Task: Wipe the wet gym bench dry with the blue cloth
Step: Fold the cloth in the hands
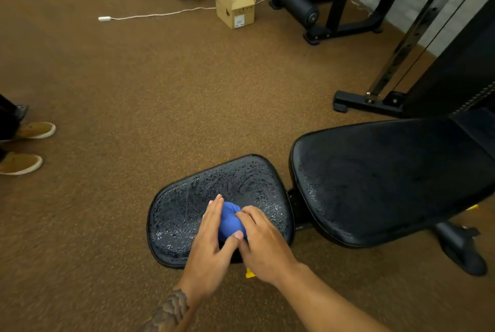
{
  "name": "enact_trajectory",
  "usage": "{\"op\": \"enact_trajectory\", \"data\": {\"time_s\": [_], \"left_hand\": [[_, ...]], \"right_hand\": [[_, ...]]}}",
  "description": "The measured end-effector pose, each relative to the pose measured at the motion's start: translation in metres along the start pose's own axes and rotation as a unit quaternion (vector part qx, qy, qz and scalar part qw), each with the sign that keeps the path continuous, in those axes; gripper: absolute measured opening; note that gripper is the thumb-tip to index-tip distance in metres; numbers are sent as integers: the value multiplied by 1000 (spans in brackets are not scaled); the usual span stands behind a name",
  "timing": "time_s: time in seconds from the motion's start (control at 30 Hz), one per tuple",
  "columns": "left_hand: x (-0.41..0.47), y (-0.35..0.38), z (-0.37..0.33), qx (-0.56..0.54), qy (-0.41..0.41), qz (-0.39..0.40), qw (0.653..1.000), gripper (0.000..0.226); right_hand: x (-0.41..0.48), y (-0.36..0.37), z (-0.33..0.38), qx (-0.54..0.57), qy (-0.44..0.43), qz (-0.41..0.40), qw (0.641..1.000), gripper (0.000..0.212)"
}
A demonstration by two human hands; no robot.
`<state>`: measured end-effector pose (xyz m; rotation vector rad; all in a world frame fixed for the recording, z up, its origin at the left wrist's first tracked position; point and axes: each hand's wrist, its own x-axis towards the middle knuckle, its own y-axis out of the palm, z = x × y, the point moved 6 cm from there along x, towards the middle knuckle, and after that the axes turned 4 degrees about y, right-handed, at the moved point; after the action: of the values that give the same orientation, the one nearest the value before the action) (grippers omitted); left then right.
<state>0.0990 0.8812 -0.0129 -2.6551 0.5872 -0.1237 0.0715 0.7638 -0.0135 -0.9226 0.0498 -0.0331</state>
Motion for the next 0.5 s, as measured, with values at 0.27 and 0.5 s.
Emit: {"op": "enact_trajectory", "data": {"time_s": [0.27,0.5], "left_hand": [[34,35,-76,-39,37,49,997,79],[83,119,-168,-44,85,111,989,81]], "right_hand": [[-21,-99,-36,-9,82,-42,996,43],[-36,-217,-107,-14,153,-92,984,52]]}}
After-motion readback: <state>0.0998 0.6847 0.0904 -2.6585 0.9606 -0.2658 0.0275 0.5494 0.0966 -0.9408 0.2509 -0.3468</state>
